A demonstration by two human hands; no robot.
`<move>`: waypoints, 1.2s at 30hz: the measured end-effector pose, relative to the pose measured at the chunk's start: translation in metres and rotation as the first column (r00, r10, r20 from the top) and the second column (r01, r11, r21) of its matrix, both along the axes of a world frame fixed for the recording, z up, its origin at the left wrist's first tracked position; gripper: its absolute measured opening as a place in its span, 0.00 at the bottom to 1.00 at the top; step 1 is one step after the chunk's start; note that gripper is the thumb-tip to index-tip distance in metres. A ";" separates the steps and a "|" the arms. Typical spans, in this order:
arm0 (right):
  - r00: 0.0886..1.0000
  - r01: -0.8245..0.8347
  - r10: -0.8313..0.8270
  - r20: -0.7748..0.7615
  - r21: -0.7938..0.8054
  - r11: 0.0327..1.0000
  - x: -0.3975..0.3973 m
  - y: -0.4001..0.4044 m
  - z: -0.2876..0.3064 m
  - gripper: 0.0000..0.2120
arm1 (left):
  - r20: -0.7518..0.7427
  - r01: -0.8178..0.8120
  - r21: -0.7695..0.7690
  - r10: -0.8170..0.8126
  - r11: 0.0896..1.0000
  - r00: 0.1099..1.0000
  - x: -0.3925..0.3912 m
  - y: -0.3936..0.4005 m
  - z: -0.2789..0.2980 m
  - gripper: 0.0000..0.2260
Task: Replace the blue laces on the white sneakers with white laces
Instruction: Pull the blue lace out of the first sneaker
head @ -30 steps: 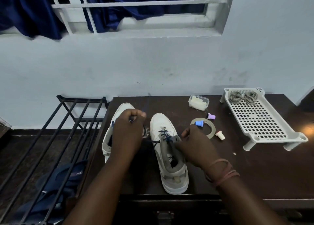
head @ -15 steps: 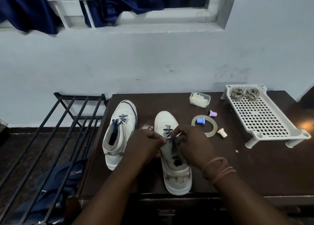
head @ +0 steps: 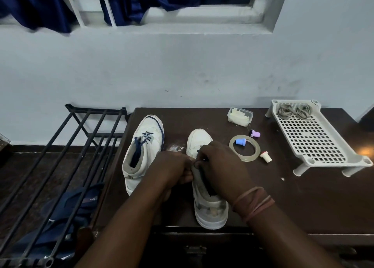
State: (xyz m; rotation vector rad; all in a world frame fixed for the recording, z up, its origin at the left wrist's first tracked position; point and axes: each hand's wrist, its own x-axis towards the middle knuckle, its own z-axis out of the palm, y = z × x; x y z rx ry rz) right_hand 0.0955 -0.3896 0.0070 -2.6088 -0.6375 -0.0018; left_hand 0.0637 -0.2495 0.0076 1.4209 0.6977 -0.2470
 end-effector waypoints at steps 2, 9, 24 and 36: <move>0.999 -0.034 0.035 0.017 -0.037 0.999 -0.001 0.002 0.000 0.05 | -0.003 0.016 -0.024 -0.016 1.000 1.000 0.000 0.001 0.000 0.07; 0.945 0.318 -0.320 0.065 0.044 0.947 0.015 -0.028 0.013 0.07 | 0.010 0.011 -0.010 -0.011 1.000 1.000 0.000 0.002 0.005 0.05; 0.896 0.412 -0.405 0.182 0.002 0.911 0.013 -0.037 0.021 0.06 | 0.000 0.026 -0.043 -0.026 0.999 1.000 0.001 0.001 0.007 0.03; 0.926 0.328 -0.325 0.194 0.018 0.944 0.006 -0.017 0.023 0.08 | 0.004 0.029 -0.030 -0.029 0.999 1.000 0.002 0.002 0.006 0.07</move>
